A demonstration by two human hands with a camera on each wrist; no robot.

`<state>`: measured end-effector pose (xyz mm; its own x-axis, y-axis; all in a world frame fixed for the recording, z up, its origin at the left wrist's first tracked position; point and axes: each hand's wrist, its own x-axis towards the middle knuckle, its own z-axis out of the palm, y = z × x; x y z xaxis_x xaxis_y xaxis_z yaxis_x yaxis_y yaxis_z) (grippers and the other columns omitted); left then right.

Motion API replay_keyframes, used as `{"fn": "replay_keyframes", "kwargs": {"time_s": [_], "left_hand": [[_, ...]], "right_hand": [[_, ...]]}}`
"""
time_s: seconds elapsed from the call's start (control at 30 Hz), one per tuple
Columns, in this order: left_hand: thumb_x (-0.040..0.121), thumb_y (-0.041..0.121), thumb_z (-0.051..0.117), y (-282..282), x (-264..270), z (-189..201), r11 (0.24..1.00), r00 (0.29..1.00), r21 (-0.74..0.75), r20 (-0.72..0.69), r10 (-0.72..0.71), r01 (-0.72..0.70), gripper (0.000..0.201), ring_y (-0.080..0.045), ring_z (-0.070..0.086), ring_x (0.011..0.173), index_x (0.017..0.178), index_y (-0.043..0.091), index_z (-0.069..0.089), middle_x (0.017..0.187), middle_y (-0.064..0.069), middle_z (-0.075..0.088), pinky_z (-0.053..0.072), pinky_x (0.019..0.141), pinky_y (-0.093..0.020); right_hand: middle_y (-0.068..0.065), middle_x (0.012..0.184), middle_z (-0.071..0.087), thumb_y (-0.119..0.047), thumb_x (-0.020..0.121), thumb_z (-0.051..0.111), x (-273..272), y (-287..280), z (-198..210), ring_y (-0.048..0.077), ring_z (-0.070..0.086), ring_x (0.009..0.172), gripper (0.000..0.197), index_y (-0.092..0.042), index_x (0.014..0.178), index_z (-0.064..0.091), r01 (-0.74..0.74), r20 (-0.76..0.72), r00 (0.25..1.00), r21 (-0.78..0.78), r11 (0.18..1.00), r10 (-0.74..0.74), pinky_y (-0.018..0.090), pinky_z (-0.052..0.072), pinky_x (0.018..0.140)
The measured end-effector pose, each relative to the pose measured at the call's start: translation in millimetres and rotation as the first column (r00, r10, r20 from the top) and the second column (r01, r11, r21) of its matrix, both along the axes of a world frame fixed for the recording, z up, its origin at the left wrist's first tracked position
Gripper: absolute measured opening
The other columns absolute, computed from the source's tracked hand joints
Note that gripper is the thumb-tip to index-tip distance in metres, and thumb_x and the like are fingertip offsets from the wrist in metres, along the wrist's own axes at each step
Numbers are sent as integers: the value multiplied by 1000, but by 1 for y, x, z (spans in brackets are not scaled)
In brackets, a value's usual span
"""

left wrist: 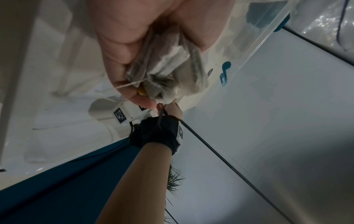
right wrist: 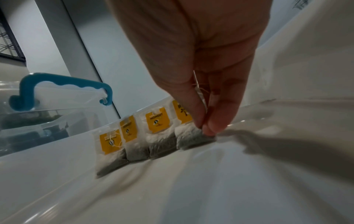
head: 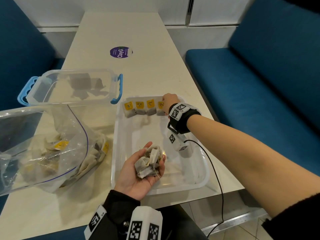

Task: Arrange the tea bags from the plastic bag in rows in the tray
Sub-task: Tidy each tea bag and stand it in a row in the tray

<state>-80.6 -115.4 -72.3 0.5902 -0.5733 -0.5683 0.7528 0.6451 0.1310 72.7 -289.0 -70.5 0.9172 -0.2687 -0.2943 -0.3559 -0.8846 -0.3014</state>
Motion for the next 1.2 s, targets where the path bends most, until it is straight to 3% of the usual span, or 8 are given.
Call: {"fn": "replay_keyframes", "kwargs": {"time_s": [0.1,0.3,0.57,0.7,0.73,0.87,1.0,1.2], "left_hand": [[77,14,54,-1,0,1,1000,1000,2,1,0,0,28,-30,59,80,103,12,65,92,-18,63,56,58,-33],[78,15,54,-1,0,-1,1000,1000,-2,4,-5,5,29,-29,59,79,105,13,64,89,-18,64,56,57,-33],[79,15,53,-1,0,0,1000,1000,-3,8,-5,5,27,-30,60,78,103,12,65,87,-19,65,55,56,-32],[80,15,53,0,-1,-1,1000,1000,-11,1,-6,6,27,-30,59,80,105,13,64,89,-19,64,55,56,-32],[80,15,53,0,-2,-1,1000,1000,-12,0,-6,6,28,-30,59,80,105,13,64,89,-19,64,55,57,-32],[79,15,53,0,-2,0,1000,1000,-6,-2,1,-1,29,-30,60,77,106,13,65,89,-19,62,56,56,-32],[79,15,53,1,-2,-1,1000,1000,2,-1,7,-7,29,-30,60,76,105,13,65,89,-19,63,56,56,-33],[79,15,54,0,-2,-1,1000,1000,5,-3,5,-5,28,-30,60,78,105,12,65,91,-19,63,56,57,-33]], "right_hand": [[12,102,61,-20,80,70,-2,0,2,29,63,93,37,-4,111,58,35,25,999,-9,999,-35,32,53,78],[14,114,60,-12,84,64,-6,1,5,28,61,103,33,1,113,55,47,26,999,-30,998,-46,26,45,72],[15,115,61,-11,89,57,-11,4,11,27,62,103,25,2,111,56,109,42,993,-40,993,-108,28,49,85],[12,114,63,-17,88,60,-14,2,16,25,62,103,17,-2,82,54,97,-15,995,-62,993,-98,26,48,81],[12,115,63,-19,88,60,-17,0,17,25,62,104,18,-2,83,54,89,-30,995,-73,993,-91,28,48,83],[16,132,51,-24,99,39,-36,-9,20,30,52,113,40,-2,132,43,-71,-125,991,-125,990,55,35,41,94],[11,114,59,-30,97,43,-34,-14,15,24,45,85,37,-6,123,54,-147,-180,976,-140,979,121,31,38,75],[10,112,62,-46,91,47,-23,-14,6,26,48,81,46,-8,115,58,-42,-159,987,-75,996,30,32,39,74]]}}
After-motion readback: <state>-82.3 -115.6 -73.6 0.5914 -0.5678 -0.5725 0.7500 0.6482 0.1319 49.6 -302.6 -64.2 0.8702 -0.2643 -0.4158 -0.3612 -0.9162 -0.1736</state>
